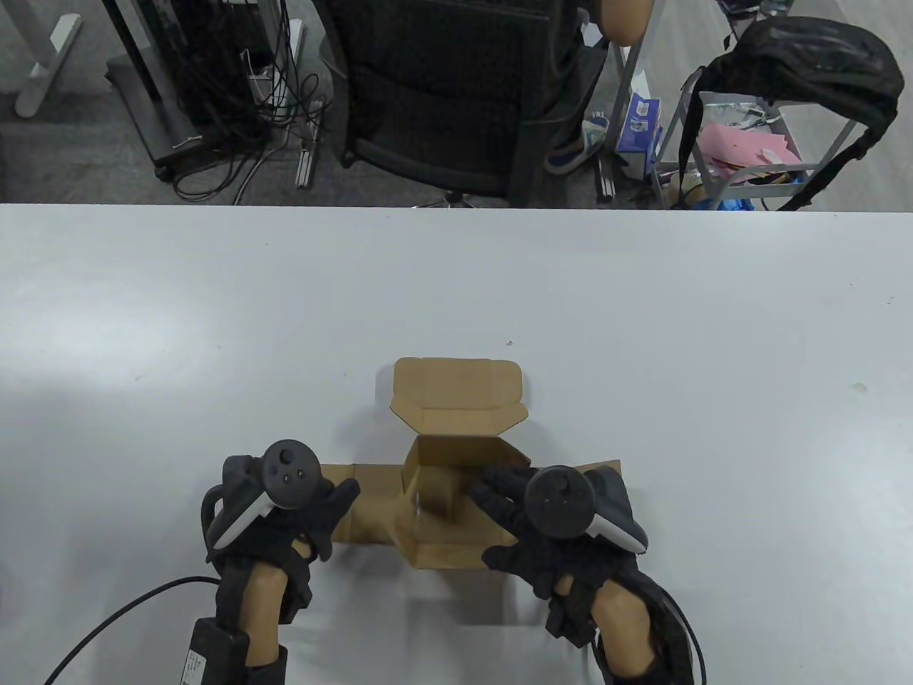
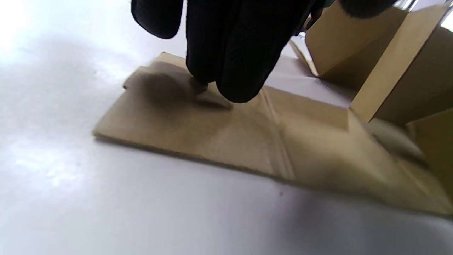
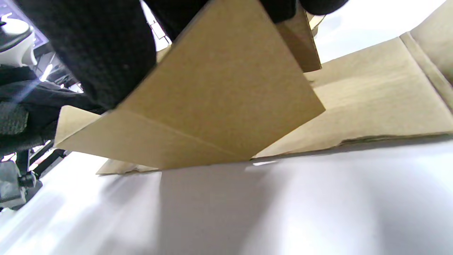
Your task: Fully disassemble small mailer box
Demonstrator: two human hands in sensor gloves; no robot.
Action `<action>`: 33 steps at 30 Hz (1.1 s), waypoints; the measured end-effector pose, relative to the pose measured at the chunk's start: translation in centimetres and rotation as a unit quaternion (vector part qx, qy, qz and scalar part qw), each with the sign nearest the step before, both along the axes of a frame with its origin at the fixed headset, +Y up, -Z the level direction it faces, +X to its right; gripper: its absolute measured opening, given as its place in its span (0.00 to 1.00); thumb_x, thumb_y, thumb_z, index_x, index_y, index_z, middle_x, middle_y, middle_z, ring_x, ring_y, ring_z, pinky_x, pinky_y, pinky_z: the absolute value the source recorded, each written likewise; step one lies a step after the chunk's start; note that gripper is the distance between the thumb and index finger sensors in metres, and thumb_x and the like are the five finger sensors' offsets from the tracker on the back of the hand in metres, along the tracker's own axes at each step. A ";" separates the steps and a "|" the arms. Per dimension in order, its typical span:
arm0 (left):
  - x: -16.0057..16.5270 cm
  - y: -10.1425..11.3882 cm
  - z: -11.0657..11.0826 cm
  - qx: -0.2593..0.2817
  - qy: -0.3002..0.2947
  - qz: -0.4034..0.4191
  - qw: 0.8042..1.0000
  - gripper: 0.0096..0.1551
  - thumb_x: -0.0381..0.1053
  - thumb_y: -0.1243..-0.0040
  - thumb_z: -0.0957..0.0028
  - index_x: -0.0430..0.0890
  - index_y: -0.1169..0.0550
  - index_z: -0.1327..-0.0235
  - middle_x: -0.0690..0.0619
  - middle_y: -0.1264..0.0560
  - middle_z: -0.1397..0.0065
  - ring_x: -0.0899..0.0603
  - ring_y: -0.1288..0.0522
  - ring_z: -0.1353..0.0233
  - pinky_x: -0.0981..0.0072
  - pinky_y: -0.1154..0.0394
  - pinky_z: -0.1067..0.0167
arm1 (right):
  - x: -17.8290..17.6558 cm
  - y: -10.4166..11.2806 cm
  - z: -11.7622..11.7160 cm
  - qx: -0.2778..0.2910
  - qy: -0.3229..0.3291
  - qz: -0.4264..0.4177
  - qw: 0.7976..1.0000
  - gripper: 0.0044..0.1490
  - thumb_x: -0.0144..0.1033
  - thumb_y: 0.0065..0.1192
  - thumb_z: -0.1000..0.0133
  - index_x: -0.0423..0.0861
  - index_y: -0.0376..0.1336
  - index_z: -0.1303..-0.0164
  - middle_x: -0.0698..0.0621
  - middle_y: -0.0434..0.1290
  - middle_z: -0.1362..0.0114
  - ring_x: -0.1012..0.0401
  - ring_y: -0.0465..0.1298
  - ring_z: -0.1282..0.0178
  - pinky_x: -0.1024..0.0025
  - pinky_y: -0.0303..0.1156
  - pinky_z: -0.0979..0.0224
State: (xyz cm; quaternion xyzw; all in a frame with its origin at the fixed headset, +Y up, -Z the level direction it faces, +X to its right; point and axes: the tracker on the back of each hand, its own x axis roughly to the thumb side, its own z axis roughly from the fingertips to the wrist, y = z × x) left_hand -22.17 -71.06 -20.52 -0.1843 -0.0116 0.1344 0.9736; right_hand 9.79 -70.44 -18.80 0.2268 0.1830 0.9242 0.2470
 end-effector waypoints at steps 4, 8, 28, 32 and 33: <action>-0.1 -0.3 -0.2 -0.005 -0.002 -0.024 1.000 0.40 0.73 0.51 0.50 0.45 0.15 0.46 0.51 0.25 0.27 0.34 0.37 0.20 0.33 0.51 0.23 | -0.4 -0.5 0.1 -0.003 0.008 0.024 1.000 0.56 0.49 0.79 0.62 0.56 0.50 0.27 0.59 0.42 0.16 0.45 0.40 0.16 0.42 0.42 0.19; -0.5 0.1 -0.1 0.026 0.015 -0.005 1.000 0.40 0.72 0.49 0.51 0.43 0.14 0.49 0.48 0.24 0.29 0.34 0.35 0.22 0.33 0.49 0.24 | -0.7 -1.2 0.1 -0.013 0.012 0.048 0.999 0.59 0.51 0.79 0.63 0.57 0.47 0.26 0.60 0.36 0.17 0.46 0.34 0.16 0.42 0.38 0.18; 8.0 1.6 1.9 0.183 -0.228 -0.047 0.955 0.56 0.78 0.36 0.64 0.66 0.44 0.21 0.63 0.52 0.13 0.35 0.56 0.14 0.33 0.55 0.22 | -0.2 -4.1 -0.9 -0.055 -0.023 0.155 0.986 0.73 0.58 0.80 0.70 0.61 0.34 0.29 0.56 0.20 0.22 0.48 0.20 0.20 0.42 0.26 0.18; 8.1 -0.1 1.2 0.112 -0.219 -0.082 0.966 0.58 0.77 0.35 0.64 0.65 0.47 0.21 0.63 0.56 0.13 0.34 0.57 0.15 0.32 0.56 0.23 | 0.2 -4.8 -1.3 -0.073 -0.032 0.175 0.981 0.74 0.58 0.80 0.70 0.61 0.33 0.29 0.56 0.20 0.22 0.48 0.20 0.20 0.42 0.26 0.18; 8.1 -0.4 1.0 0.101 -0.216 -0.083 0.968 0.59 0.77 0.36 0.64 0.65 0.48 0.21 0.63 0.57 0.13 0.34 0.59 0.14 0.33 0.57 0.23 | 0.2 -5.0 -1.4 -0.079 -0.035 0.174 0.981 0.74 0.58 0.80 0.70 0.61 0.33 0.29 0.56 0.20 0.22 0.48 0.19 0.20 0.42 0.26 0.18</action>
